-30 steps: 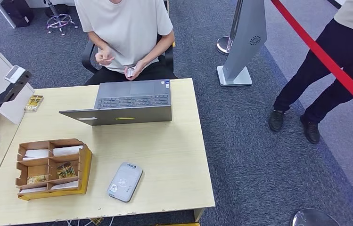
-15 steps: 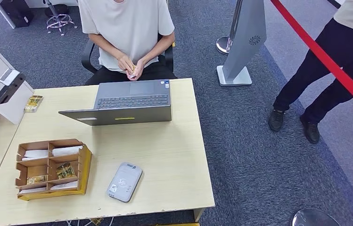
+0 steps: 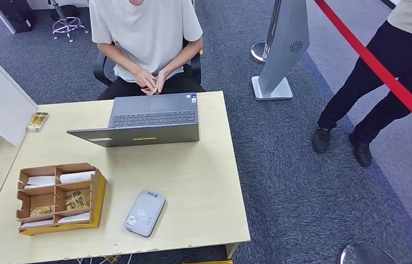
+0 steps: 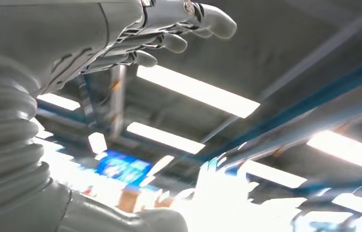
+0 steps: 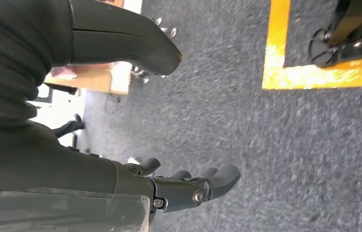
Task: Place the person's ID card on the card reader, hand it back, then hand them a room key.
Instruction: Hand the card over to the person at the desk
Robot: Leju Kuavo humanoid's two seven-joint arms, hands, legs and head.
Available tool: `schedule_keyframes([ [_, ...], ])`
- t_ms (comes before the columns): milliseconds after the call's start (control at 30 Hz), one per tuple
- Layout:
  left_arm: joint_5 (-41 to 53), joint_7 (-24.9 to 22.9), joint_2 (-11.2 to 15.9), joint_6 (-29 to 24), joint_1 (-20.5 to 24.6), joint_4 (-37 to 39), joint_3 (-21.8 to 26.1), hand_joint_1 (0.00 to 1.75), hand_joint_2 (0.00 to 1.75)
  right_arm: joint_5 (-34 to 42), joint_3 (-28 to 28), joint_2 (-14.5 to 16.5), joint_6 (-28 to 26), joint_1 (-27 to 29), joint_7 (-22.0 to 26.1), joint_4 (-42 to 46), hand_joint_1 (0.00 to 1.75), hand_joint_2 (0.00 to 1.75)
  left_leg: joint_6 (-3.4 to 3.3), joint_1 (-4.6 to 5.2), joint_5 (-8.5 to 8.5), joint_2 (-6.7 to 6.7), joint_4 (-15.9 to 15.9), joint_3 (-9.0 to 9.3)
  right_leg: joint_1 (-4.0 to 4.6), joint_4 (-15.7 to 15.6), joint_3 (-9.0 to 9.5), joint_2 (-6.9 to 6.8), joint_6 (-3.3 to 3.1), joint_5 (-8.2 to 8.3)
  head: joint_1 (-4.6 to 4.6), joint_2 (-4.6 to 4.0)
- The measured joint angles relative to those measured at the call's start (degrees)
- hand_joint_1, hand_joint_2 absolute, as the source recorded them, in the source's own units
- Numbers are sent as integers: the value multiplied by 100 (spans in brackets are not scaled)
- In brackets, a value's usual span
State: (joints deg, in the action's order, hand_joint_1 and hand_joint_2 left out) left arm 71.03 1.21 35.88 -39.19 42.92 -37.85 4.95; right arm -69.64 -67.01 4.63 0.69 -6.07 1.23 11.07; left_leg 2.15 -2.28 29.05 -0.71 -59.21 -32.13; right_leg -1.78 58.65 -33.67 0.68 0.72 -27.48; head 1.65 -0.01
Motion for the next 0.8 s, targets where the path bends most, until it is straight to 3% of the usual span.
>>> schedule_keyframes([
  [133, -769, 514, 808, 33, -74, 651, 725, 0, 175, 1, -4, -26, 1, 64, -19, 1, 0, 175, 8, -3, 5, -23, 7, 5, 6, -3, -23, 25, -6, -4, -38, 0],
  [300, -977, 450, 1377, 115, -423, 1115, 1294, 0, 175, 1, -7, -59, 7, 27, -34, 3, 0, 175, 10, -5, 7, 1, 10, 0, 9, -6, -14, -4, -6, -15, -23, 1],
  [600, -1367, 25, 1955, 296, -1475, 1663, 2273, 0, 175, -2, -15, -87, 24, 23, -177, 3, 0, 175, 12, -5, 9, 9, 10, 1, 9, -11, -8, -9, -7, -18, -25, 0],
  [800, -1526, -25, 2154, 398, -2074, 1886, 2870, 0, 175, -9, -20, -114, 34, 22, -213, 3, 0, 175, 11, -9, 8, 32, 10, -3, 13, -19, -2, -34, -7, -19, -22, 1],
])
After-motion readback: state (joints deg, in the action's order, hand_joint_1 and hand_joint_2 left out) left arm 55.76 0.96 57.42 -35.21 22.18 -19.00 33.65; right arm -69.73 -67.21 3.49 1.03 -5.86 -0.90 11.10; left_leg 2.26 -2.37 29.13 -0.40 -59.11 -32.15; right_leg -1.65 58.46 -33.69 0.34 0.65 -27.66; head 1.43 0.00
